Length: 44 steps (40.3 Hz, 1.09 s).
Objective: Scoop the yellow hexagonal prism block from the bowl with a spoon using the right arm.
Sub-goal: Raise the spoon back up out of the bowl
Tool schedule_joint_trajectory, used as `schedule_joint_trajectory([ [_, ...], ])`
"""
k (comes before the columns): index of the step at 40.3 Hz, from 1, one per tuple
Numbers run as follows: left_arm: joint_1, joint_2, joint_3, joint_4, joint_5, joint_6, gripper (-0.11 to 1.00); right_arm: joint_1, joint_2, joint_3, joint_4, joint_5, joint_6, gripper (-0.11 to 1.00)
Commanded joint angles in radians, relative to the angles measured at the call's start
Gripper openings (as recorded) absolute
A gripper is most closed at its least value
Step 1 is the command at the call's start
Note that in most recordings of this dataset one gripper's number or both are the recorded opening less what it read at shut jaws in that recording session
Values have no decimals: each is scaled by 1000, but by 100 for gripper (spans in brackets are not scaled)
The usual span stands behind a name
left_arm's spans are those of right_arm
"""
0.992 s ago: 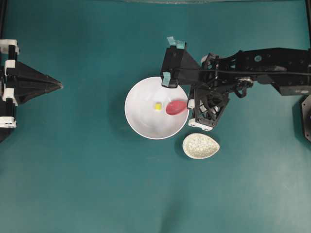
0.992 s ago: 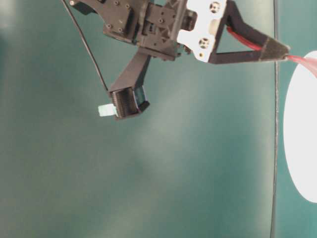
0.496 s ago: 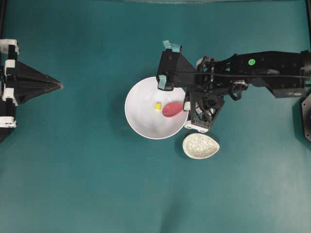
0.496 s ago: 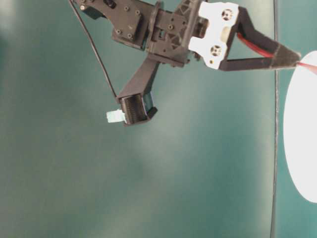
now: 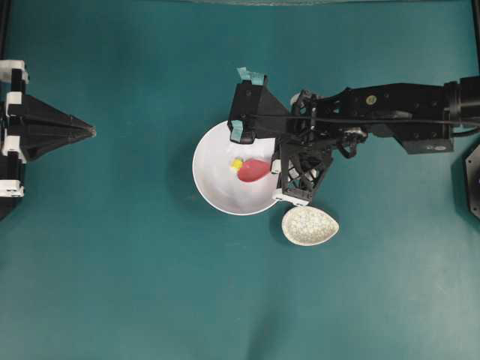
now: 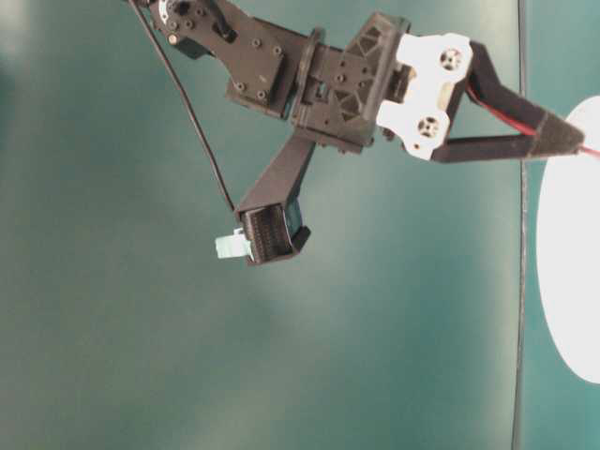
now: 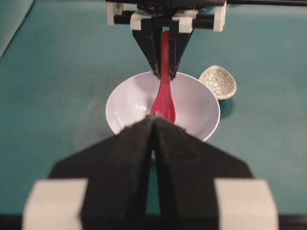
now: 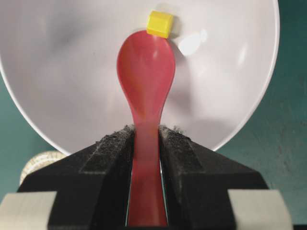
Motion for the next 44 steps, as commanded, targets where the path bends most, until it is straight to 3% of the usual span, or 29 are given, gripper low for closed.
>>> schedule_joint_trajectory([
  [1, 5, 5, -26, 3, 0, 0, 1, 3, -12, -25, 0, -12, -2, 23],
  [44, 3, -3, -26, 3, 3, -2, 1, 3, 5, -26, -5, -126, -2, 23],
])
